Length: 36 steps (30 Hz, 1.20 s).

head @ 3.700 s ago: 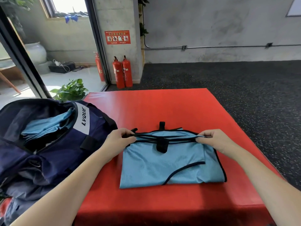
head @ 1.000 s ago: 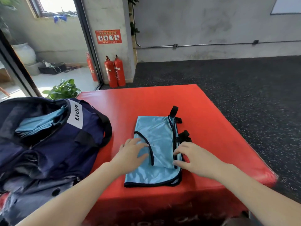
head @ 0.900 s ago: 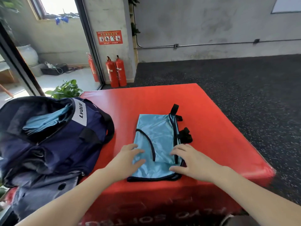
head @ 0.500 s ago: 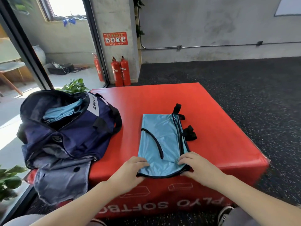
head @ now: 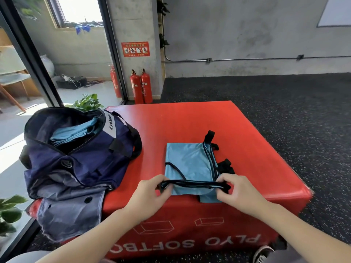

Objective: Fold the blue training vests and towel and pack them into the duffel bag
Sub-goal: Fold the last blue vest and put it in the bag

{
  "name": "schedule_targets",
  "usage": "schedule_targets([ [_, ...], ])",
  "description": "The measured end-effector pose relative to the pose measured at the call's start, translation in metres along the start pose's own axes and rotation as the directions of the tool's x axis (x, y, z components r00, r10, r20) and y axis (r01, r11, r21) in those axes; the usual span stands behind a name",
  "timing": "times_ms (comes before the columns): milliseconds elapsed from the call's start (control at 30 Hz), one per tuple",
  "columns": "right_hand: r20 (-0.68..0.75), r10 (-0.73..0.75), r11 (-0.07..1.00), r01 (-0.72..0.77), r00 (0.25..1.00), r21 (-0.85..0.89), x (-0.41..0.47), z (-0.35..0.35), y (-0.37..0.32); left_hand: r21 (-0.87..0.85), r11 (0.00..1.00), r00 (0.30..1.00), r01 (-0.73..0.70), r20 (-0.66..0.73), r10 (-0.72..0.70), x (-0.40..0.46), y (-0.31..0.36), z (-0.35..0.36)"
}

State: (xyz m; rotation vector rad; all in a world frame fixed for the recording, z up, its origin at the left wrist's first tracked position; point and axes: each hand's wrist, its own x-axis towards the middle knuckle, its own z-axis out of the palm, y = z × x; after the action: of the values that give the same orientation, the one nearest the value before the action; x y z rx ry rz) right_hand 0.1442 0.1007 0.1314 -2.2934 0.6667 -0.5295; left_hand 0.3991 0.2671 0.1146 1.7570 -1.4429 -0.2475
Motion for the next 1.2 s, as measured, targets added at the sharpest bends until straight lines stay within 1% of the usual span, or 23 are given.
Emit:
schedule_targets([
  [67, -0.022, 0.03, 0.996, -0.028, 0.999, 0.083, 0.01, -0.006, -0.001, -0.054, 0.997, 0.997, 0.052, -0.05, -0.055, 0.013, -0.001, 0.0],
  [167, -0.064, 0.075, 0.989, -0.066, 0.995, 0.135, 0.029, -0.01, 0.006, -0.138, 0.986, 0.988, 0.098, -0.108, -0.113, 0.034, -0.002, 0.002],
  [233, -0.079, 0.106, 0.985, -0.094, 0.991, 0.141, 0.044, -0.013, 0.009, -0.167, 0.979, 0.982, 0.117, -0.126, -0.139, 0.049, -0.002, 0.004],
  [367, -0.111, 0.146, 0.984, -0.132, 0.983, 0.121, 0.081, -0.017, 0.016, -0.154, 0.966, 0.957, 0.208, -0.172, -0.234, 0.084, -0.009, 0.01],
  [500, -0.116, 0.177, 0.983, -0.171, 0.977, 0.064, 0.123, -0.018, 0.026, -0.15, 0.942, 0.925, 0.301, -0.192, -0.327, 0.12, -0.023, 0.016],
  [700, -0.08, 0.209, 0.977, -0.212, 0.975, -0.033, 0.173, -0.013, 0.051, -0.165, 0.9, 0.88, 0.403, -0.2, -0.431, 0.161, -0.043, 0.027],
  [800, -0.077, 0.221, 0.968, -0.229, 0.972, -0.102, 0.19, -0.007, 0.063, -0.134, 0.899, 0.876, 0.417, -0.206, -0.437, 0.173, -0.05, 0.035],
  [900, -0.086, 0.251, 0.946, -0.264, 0.964, -0.191, 0.2, -0.002, 0.076, -0.181, 0.882, 0.863, 0.436, -0.196, -0.466, 0.176, -0.057, 0.04],
  [967, -0.088, 0.278, 0.92, -0.291, 0.957, -0.264, 0.203, 0.001, 0.079, -0.147, 0.882, 0.866, 0.448, -0.175, -0.469, 0.177, -0.066, 0.043],
  [1067, -0.112, 0.278, 0.896, -0.3, 0.954, -0.326, 0.205, 0.002, 0.081, -0.01, 0.915, 0.909, 0.402, -0.117, -0.401, 0.173, -0.077, 0.046],
  [1133, -0.127, 0.271, 0.891, -0.299, 0.954, -0.342, 0.204, 0.0, 0.08, 0.138, 0.931, 0.94, 0.338, -0.097, -0.327, 0.166, -0.08, 0.047],
  [1200, -0.149, 0.257, 0.886, -0.294, 0.955, -0.358, 0.2, -0.004, 0.076, 0.303, 0.919, 0.967, 0.253, -0.116, -0.228, 0.158, -0.079, 0.05],
])
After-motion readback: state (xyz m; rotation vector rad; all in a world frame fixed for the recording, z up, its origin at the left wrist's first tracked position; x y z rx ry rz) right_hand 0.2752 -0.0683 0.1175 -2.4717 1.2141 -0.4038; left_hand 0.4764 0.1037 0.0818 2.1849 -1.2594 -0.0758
